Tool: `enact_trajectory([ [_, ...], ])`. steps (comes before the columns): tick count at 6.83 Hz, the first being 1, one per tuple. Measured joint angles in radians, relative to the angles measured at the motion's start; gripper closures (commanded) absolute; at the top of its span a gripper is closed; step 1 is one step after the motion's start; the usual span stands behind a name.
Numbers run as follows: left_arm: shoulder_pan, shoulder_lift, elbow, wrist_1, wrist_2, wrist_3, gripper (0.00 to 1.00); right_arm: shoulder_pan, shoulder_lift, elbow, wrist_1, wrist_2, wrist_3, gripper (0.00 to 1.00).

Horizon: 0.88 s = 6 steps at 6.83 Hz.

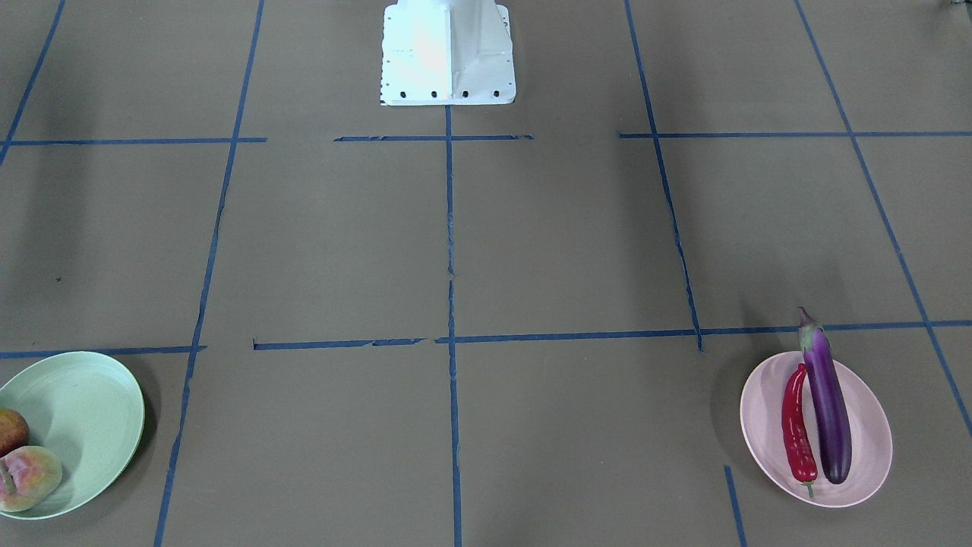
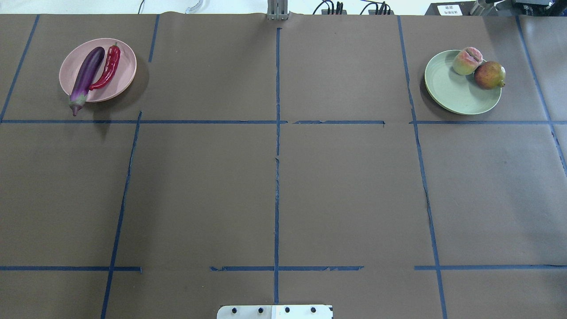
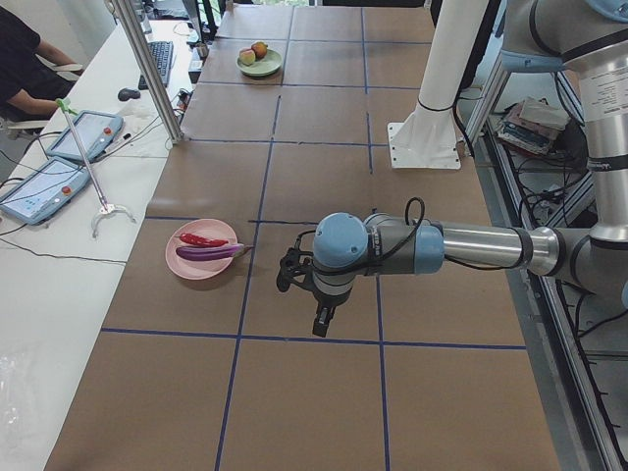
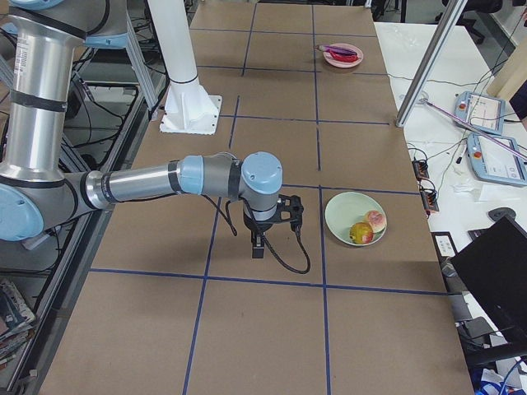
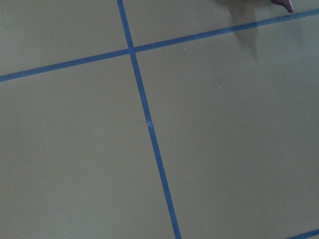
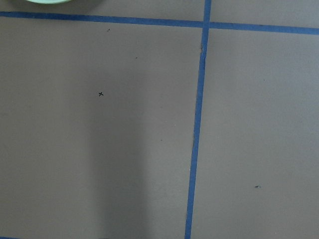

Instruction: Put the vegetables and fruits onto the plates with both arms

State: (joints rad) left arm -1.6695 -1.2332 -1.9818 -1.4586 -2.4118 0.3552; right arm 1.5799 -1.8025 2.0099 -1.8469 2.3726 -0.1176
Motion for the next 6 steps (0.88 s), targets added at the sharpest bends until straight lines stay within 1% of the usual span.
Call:
enact_trajectory([
  [3,-0.005,0.050,-0.051,-0.009,0.021,0.043,0.00,-0.001,-0.004,0.002,0.001,-0.001,-0.004,0.00],
  [6,-0.006,0.064,-0.056,-0.007,0.028,0.048,0.00,-0.001,-0.004,0.003,0.000,0.004,-0.004,0.00],
])
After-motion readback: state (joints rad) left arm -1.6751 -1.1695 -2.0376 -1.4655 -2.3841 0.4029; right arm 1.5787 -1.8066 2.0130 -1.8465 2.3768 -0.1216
